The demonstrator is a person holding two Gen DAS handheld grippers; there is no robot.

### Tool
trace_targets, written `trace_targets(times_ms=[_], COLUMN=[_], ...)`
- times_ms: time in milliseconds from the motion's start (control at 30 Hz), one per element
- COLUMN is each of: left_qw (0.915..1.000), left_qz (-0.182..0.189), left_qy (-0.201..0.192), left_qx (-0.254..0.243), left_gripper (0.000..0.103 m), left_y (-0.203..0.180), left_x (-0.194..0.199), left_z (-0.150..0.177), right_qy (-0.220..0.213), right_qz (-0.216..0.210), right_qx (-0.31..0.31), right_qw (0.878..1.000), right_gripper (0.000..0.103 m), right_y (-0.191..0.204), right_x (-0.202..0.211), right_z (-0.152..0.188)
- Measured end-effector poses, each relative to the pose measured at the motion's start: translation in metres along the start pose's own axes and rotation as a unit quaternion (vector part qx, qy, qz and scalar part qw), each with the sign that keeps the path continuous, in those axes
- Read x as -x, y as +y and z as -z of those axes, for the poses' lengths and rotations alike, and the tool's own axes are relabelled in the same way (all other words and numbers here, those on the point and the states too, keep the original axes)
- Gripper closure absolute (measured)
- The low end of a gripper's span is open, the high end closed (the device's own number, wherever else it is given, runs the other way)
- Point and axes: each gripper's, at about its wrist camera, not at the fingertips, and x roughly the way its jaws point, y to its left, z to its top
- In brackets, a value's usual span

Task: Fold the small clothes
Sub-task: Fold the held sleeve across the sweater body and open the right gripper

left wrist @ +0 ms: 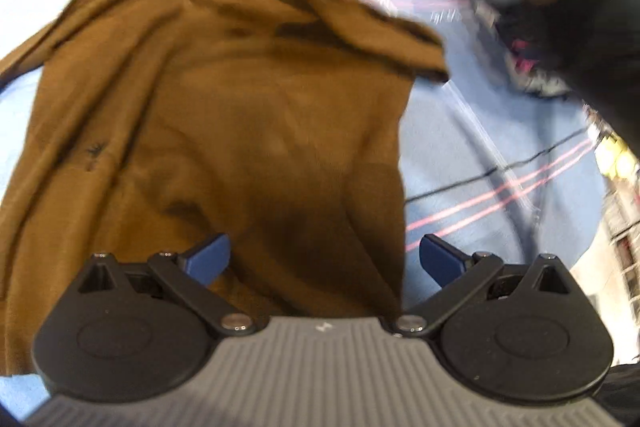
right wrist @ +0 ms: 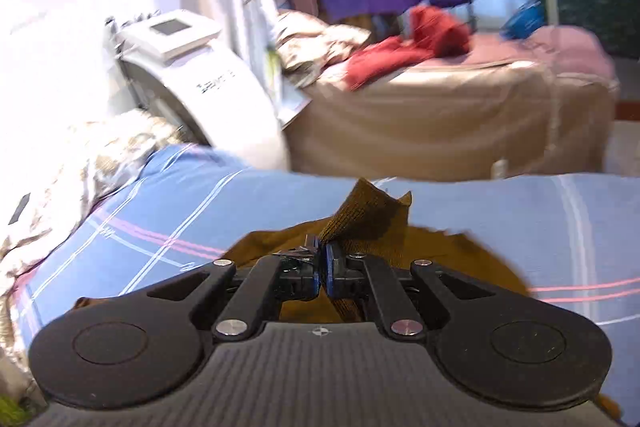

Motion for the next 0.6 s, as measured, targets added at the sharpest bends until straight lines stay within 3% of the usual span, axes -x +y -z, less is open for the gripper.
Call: trace_targets(times_ms=[67, 267, 400, 600], left_qw=[0.9998, 0.9946, 0.9897, 0.9868], left_qz=[-0.001, -0.085, -0.106, -0.122], left_qy=[-0.017, -0.024, -0.025, -0.037], left_qx=[0.012, 0.055, 0.093, 0.1], left_gripper=[0.0, 0.0, 0.0, 0.0], left_y=[0.009, 0.052, 0.075, 0.081], left_x=[0.013, 0.028, 0.035, 0.041], left_z=[0.0, 0.003, 0.002, 0.002], right_qy=[0.037, 0.084, 0.099, 0.114], right_qz=[-0.038, -0.086, -0.091, -0.11], right_qx=[-0.003, -0.003, -0.015, -0.051], right_qw=[0.999, 0.993, 0.991, 0.986], right_gripper=[0.096, 0.096, 0.096, 0.096], right_y=[0.021, 0.058, 0.065, 0.069], right_x=[-0.028, -0.083, -0.107, -0.132], right_z=[0.009, 0.025, 0.025, 0.03])
